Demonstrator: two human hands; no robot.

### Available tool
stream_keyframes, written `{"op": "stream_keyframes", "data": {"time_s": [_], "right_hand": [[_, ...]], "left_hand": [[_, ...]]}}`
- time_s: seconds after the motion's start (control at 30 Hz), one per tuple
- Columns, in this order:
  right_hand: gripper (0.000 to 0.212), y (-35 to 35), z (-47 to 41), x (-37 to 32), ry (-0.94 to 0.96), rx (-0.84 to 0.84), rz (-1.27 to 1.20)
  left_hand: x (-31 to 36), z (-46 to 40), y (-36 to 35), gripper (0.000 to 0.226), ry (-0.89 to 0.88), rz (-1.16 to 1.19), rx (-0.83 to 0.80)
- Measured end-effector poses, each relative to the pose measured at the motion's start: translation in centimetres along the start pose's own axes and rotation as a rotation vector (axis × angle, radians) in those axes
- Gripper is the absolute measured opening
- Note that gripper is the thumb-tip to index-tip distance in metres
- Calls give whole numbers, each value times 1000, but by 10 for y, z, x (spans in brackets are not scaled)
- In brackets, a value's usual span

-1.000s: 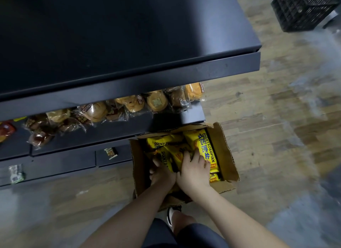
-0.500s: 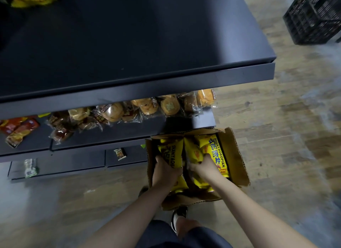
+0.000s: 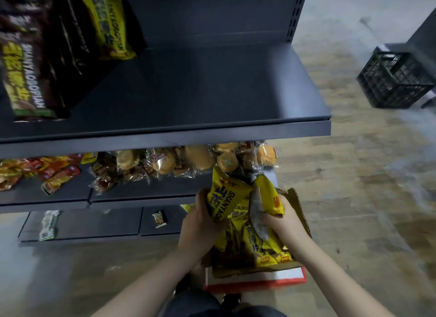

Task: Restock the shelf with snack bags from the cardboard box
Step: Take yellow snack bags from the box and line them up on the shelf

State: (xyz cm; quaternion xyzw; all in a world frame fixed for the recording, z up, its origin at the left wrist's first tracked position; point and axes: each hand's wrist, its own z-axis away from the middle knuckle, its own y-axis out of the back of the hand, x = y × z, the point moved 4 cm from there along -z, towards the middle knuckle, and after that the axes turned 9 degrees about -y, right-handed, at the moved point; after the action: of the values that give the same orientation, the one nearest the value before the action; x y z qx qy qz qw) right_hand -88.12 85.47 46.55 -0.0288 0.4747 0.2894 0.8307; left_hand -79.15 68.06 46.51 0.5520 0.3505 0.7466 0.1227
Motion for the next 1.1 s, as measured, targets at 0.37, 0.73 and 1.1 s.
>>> {"op": "stream_keyframes", "data": {"time_s": [0.37, 0.73, 1.1], "right_hand": [[71, -28, 63, -110, 346, -180, -185], [38, -83, 40, -216, 570, -3, -236], [34, -132, -39, -304, 653, 271, -180]], "left_hand": [[30, 14, 113, 75, -145, 179, 428], [46, -47, 211, 67, -316, 210, 596], [21, -152, 271, 56, -311, 38, 646]]}}
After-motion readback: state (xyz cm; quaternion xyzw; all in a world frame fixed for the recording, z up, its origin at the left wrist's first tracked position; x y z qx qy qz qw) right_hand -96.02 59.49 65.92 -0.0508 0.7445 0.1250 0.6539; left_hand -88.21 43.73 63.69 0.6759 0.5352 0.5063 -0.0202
